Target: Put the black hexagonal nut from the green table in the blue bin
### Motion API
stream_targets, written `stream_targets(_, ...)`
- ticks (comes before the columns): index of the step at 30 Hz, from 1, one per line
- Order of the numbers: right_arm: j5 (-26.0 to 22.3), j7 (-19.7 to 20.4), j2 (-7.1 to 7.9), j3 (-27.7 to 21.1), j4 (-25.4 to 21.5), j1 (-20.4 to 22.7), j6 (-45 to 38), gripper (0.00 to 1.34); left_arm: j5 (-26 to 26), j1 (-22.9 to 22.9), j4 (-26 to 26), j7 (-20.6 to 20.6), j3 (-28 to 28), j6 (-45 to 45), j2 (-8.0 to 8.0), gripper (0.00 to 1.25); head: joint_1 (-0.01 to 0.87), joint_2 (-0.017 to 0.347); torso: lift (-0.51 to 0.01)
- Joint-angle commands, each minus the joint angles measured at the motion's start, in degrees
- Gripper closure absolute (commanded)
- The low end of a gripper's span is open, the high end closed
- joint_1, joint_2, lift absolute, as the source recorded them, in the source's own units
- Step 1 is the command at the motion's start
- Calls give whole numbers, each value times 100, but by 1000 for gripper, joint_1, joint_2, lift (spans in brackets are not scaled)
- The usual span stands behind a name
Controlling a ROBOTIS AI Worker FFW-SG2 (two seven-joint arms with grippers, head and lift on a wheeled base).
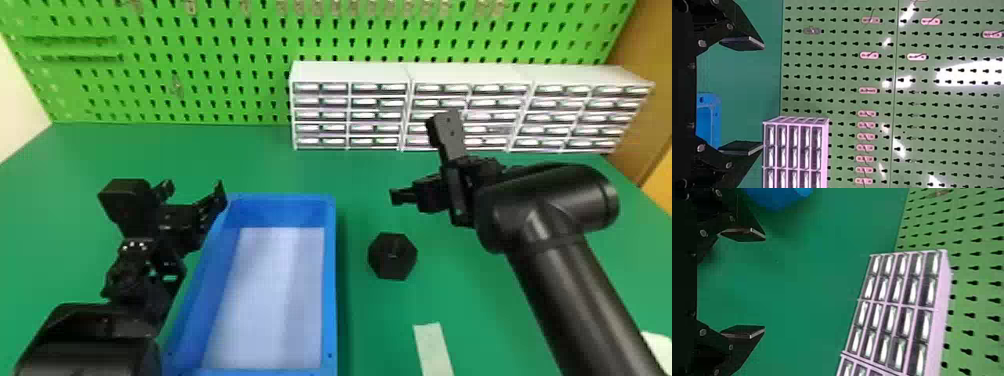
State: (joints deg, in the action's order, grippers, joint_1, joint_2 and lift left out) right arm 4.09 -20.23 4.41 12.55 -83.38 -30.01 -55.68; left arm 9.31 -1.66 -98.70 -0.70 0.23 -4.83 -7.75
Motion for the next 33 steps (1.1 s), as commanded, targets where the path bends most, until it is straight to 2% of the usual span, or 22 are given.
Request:
stream_targets(1, 259, -86, -10, 98, 182, -154, -295, 437, 0, -10, 0, 0, 12, 0, 1, 366, 686, 52, -97)
stream_targets(14, 1304, -1282, -63, 467, 964, -514, -875, 437, -17, -10, 0, 0, 3, 0, 1, 366, 686, 52, -97)
stream_targets(33, 1340, -1290, -186, 713, 1518, -664, -778, 440, -35, 7, 0, 0, 3, 0, 1, 366, 686, 52, -97)
